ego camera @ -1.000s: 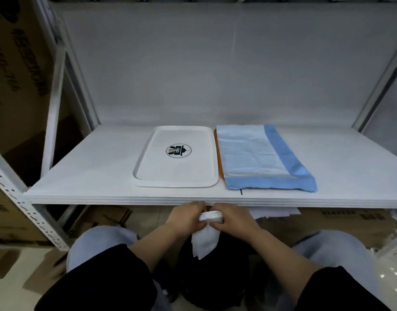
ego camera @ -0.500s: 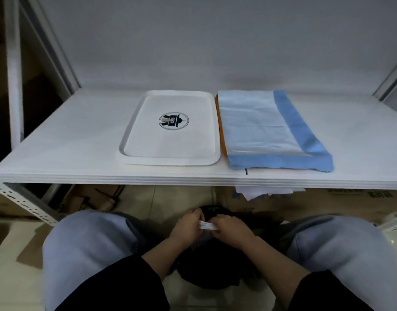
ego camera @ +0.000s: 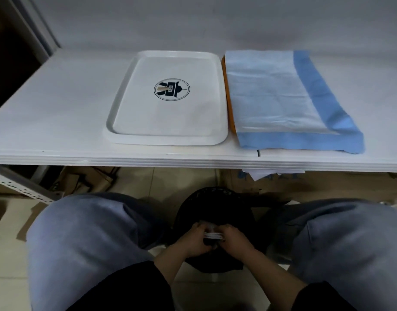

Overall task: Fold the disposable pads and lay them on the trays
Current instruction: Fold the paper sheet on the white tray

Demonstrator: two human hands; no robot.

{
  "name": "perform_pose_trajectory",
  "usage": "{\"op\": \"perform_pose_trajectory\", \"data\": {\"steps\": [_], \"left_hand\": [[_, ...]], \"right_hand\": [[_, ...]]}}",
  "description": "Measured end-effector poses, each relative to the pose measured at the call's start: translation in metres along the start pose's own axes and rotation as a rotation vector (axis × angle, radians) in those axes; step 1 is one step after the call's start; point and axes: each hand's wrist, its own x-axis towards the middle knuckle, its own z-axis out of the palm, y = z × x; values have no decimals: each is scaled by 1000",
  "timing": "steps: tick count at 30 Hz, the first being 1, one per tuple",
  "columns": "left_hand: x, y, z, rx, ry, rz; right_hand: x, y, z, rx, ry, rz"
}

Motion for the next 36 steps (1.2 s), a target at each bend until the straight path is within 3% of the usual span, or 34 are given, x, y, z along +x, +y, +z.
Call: {"op": "perform_pose_trajectory", "data": {"steps": [8,17,23,31,36], "left_hand": [[0,9,15,292,-181,-23],[1,12,24,610,-331,-18],[0,16,18,747,-233,-100],[-5,32,-2,551,-130,-89],[-25,55,-29,499,-9,-62]], "right_hand": [[5,0,16,21,-250,142],[15,1,24,-419,-529,192],[3,2,16,-574,-292,20],[-7,-18,-13,-588,-112,-70],[-14,-34,-37,-562,-80,-42]]}}
